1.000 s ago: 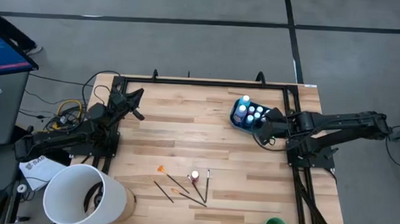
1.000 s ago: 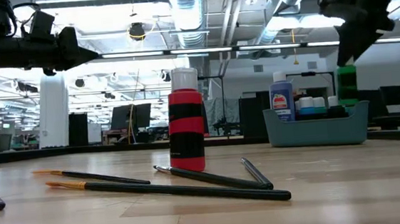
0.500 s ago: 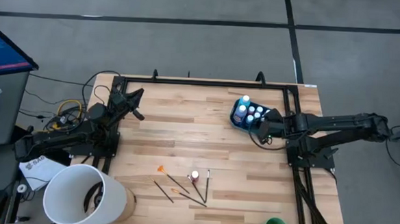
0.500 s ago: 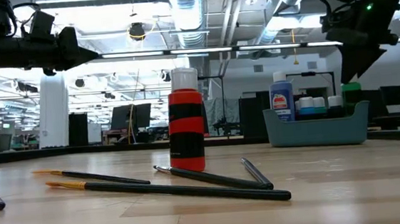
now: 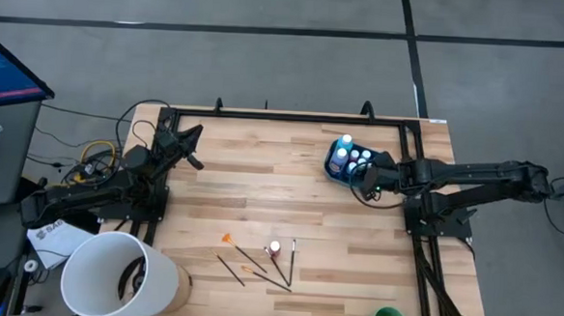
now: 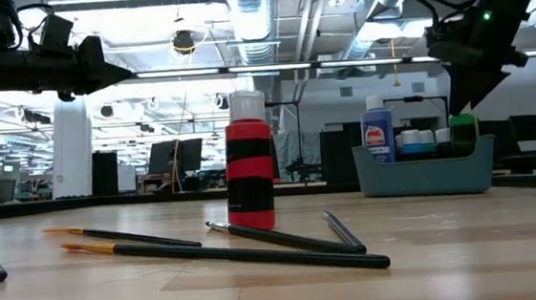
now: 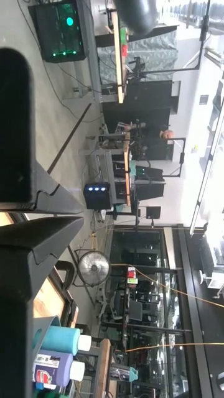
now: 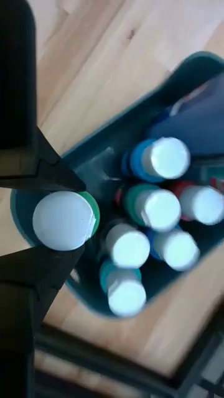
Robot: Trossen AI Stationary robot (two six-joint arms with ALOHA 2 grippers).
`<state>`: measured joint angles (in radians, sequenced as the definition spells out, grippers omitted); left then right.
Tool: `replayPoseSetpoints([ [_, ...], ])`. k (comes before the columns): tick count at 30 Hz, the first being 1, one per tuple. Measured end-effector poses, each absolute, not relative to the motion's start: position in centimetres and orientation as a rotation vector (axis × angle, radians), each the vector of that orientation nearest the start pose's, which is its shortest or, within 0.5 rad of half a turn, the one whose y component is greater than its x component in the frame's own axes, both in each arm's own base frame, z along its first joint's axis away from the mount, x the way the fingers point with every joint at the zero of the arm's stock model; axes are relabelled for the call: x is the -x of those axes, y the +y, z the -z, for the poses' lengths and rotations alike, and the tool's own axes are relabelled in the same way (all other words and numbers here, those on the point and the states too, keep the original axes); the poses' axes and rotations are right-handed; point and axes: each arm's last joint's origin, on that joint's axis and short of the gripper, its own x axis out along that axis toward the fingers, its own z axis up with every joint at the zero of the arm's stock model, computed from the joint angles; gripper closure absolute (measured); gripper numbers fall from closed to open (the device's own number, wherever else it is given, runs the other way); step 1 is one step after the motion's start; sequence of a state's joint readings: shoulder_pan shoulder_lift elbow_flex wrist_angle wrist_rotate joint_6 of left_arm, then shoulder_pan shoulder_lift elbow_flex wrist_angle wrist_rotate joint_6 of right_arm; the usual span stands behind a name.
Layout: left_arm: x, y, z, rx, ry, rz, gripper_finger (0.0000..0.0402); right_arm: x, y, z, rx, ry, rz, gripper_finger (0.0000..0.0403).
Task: Pick & Place Paint Supplies
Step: Put the small green paint bottle into the blue bin
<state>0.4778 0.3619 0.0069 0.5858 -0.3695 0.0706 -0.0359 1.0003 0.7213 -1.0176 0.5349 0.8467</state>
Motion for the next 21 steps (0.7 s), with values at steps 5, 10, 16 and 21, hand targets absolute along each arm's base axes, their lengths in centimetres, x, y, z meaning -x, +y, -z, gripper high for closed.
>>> replayPoseSetpoints([
  [5,-9.8,6.3,-19.0,-0.079,-0.208,-0.852,0.0394,-15.3,-2.1,-21.4,-0.398,0.968,0.961,0.0295],
  [10,-9.8,6.3,-19.0,-0.079,-0.208,-0.852,0.0394,-15.3,-2.2,-21.0,-0.399,0.969,0.970,0.0295],
  [16,-9.8,6.3,-19.0,-0.079,-0.207,-0.852,0.0394,-15.0,-2.5,-19.5,-0.421,0.982,0.974,0.0295],
  [21,-9.8,6.3,-19.0,-0.079,-0.207,-0.852,0.0394,-15.0,-2.5,-19.5,-0.423,0.979,0.975,0.0294],
])
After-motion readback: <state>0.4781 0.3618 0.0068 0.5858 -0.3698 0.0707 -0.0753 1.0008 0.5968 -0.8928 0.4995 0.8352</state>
